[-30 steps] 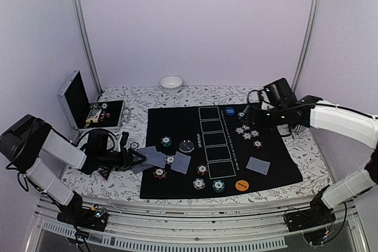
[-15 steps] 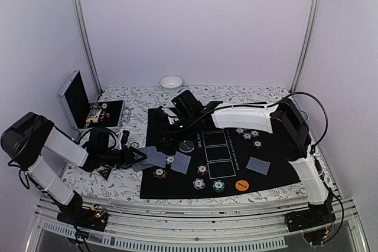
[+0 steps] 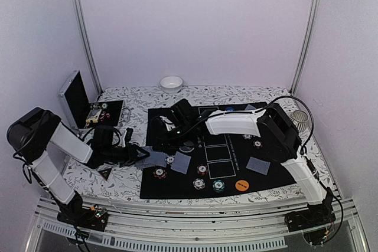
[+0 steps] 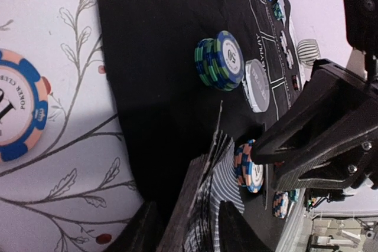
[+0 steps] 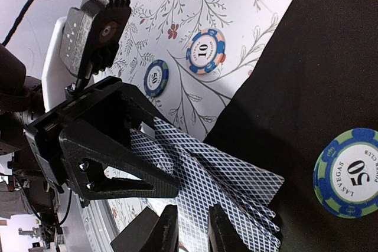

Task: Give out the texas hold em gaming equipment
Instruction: Pick up the face-down deck piles from the poker table mat.

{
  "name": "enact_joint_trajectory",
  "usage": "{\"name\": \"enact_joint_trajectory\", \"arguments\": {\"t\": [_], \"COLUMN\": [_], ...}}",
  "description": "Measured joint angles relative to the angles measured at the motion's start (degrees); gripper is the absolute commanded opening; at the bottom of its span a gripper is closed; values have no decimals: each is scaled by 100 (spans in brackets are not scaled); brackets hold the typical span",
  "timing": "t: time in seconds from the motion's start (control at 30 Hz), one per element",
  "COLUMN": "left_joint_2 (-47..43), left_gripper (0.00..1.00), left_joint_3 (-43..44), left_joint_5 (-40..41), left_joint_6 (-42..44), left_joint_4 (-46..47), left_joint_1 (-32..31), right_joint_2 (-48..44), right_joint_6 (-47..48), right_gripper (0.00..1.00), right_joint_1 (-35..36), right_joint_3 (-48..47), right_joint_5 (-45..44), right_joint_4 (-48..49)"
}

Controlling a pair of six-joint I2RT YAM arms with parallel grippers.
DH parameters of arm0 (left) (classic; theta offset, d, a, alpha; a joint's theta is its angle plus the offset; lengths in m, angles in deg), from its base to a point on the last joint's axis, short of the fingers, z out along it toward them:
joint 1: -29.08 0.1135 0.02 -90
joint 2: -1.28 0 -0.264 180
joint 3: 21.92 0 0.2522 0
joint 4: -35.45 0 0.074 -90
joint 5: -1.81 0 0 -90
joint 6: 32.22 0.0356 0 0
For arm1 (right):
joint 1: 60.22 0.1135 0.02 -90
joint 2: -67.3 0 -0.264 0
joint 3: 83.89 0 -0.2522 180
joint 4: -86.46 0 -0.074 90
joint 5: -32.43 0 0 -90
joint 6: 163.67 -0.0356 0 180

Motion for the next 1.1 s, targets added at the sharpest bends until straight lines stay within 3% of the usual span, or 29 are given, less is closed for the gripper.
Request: {"name": "enact_joint_trajectory", "arguments": {"t": [0.17, 0.33, 0.53, 0.73, 0.83, 0.87, 1.1], "left_joint_2": [111, 133, -299, -1744, -2741, -3073, -4951], "left_gripper": [0, 0, 0, 0, 0, 0, 0], "left_joint_3": [46, 131, -140, -509, -605, -647, -1106], "left_joint_5": [-2, -173, -81, 243, 391, 424, 455], "left_joint_6": [-37, -39, -42, 164, 321, 378, 546], "left_joint_4": [9, 153, 66, -365, -444, -439, -216], "left_joint_1": [-26, -61, -70, -55, -46, -46, -48], "right_joint_2": [120, 125, 35, -861, -1567, -1749, -2459], "right_joint_6": [-157, -201, -85, 415, 702, 761, 1169], "right_gripper": [20, 22, 34, 71, 96, 100, 99], "right_joint_1": [0, 0, 0, 0, 0, 0, 0], "right_joint_3": [-4, -4, 13, 396, 730, 817, 1574], "right_joint_5": [149, 232, 254, 181, 105, 74, 116], "right_joint_4": [107, 212, 238, 286, 455, 518, 1123]}}
